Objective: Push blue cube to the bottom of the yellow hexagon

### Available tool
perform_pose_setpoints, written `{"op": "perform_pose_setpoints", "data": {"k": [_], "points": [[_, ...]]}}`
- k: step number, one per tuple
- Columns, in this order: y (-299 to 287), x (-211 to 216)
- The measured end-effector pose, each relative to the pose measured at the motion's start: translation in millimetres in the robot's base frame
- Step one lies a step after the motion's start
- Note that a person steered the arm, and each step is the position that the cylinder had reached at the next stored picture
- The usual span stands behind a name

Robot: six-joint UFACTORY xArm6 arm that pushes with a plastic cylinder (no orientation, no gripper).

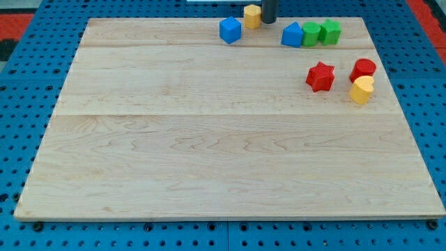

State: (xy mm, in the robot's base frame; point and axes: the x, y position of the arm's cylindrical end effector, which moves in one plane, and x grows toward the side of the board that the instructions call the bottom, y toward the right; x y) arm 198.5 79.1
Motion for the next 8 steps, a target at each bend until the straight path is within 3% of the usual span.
{"op": "perform_pose_setpoints", "data": {"k": [1,2,5,8], "points": [[-31.3,52.5],[-66.0,70.0],[-250.5,68.8],[-274.1,67.8]]}}
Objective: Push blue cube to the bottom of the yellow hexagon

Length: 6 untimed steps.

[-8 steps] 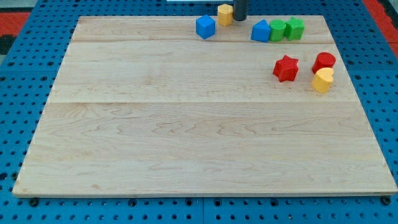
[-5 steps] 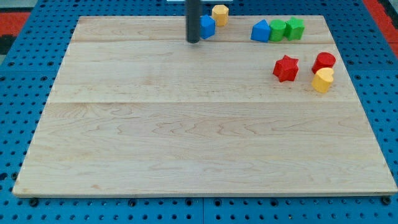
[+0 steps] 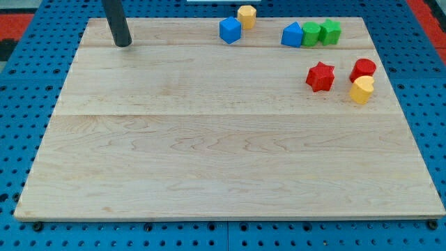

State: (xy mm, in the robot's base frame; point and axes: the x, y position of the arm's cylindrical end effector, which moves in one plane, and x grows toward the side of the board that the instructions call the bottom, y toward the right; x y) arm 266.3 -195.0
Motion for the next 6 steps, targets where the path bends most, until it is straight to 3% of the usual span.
{"op": "perform_pose_setpoints", "data": {"k": [2,5,6], "points": [[4.1,-20.5],[114.5,-21.2],[126.9,-12.9]]}}
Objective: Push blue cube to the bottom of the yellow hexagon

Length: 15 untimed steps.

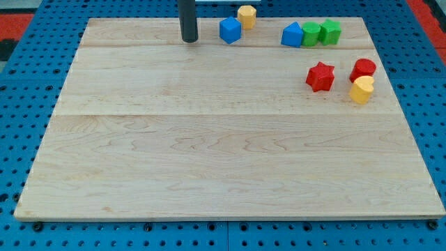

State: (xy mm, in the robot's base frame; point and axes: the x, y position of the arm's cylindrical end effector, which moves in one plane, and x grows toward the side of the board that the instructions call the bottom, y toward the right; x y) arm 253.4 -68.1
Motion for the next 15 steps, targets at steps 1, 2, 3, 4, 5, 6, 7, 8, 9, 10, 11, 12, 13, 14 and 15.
{"op": "perform_pose_setpoints", "data": {"k": [1,2,3,4,5,6,7,8,9,10,11,12,13,14,15], "points": [[-30.7,-10.2],[-28.8,-31.6],[3.7,-34.0],[46.2,-21.5],[68.6,12.3],[68.2,33.5],[34.7,12.4],[22.6,-27.5],[37.0,-46.4],[67.1,-47.0],[84.8,-33.7],[87.1,-8.7],[87.1,-1.0],[100.3,-22.4],[133.1,-32.2]]}}
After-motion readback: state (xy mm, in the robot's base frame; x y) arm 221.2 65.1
